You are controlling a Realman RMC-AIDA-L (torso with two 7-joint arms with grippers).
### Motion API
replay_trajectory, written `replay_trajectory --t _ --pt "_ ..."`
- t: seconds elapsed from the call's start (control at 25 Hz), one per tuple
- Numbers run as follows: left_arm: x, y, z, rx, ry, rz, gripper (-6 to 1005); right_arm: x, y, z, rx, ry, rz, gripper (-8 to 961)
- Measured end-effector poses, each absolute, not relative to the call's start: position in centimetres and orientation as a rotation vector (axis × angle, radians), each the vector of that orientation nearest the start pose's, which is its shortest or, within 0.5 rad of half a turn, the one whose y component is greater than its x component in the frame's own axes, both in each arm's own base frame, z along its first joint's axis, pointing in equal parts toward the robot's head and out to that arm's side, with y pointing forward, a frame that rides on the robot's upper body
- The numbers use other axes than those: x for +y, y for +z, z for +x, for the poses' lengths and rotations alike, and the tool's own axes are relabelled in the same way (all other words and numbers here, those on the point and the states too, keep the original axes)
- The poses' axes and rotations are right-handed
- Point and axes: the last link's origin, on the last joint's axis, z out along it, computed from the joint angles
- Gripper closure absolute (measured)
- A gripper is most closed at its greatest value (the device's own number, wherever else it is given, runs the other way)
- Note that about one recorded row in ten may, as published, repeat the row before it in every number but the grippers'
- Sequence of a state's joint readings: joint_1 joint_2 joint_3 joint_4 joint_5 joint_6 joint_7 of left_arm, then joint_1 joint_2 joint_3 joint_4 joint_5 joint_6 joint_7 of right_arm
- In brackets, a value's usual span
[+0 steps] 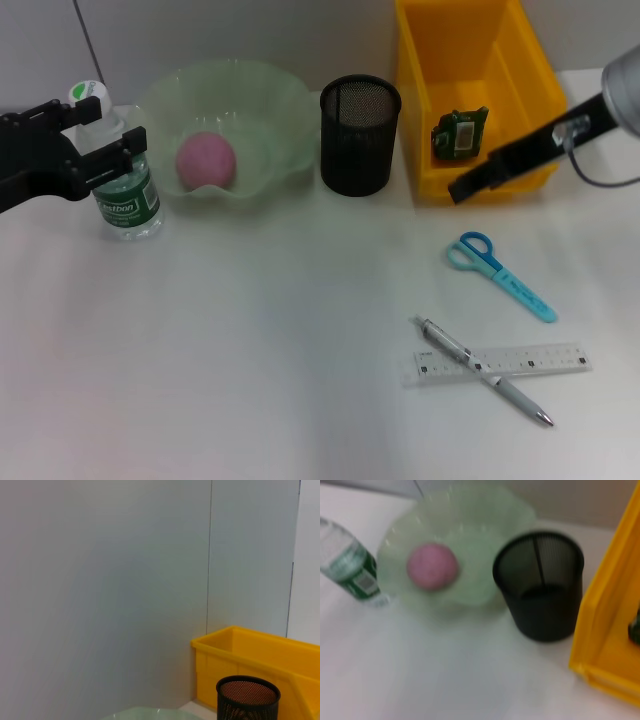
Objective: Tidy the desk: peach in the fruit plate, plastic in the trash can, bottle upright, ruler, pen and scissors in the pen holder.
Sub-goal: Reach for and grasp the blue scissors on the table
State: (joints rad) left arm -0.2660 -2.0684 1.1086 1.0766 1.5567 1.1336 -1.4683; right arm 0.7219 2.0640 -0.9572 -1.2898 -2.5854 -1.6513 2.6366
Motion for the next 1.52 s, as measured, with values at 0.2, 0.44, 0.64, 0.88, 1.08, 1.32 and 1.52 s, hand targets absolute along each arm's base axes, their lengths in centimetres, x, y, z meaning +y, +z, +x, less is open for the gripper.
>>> replay_trajectory --t 0.2,0.44,0.64,0.88,1.08,1.32,1.52 --pt "35.1 4.9 -24.8 -0.481 -0.664 -2.328 332 38.5 5.5 19.3 1.328 -0.265 -2.387 372" --pt "35.3 4.9 -24.7 -0.486 -0.676 -2.327 332 38.2 5.0 20.1 1.298 -0.407 -2.372 373" --pt "35.5 4.5 -24.5 -0.502 -0.700 -2.332 332 38.2 4.7 20.6 1.269 -0.503 -2.368 374" --pt "35.7 4.2 -24.5 -0.506 -0.704 -2.338 332 38.3 4.1 21.3 1.242 -0.550 -2.394 375" --pt "35.8 4.2 -24.4 -0.506 -0.706 -2.338 332 38.7 3.4 22.1 1.223 -0.559 -2.398 376" --pt "35.9 4.2 -24.2 -0.503 -0.709 -2.342 331 39.0 2.6 22.7 1.227 -0.600 -2.390 377" --pt "36.0 4.1 -24.1 -0.498 -0.709 -2.344 331 39.3 2.3 22.8 1.213 -0.615 -2.387 378"
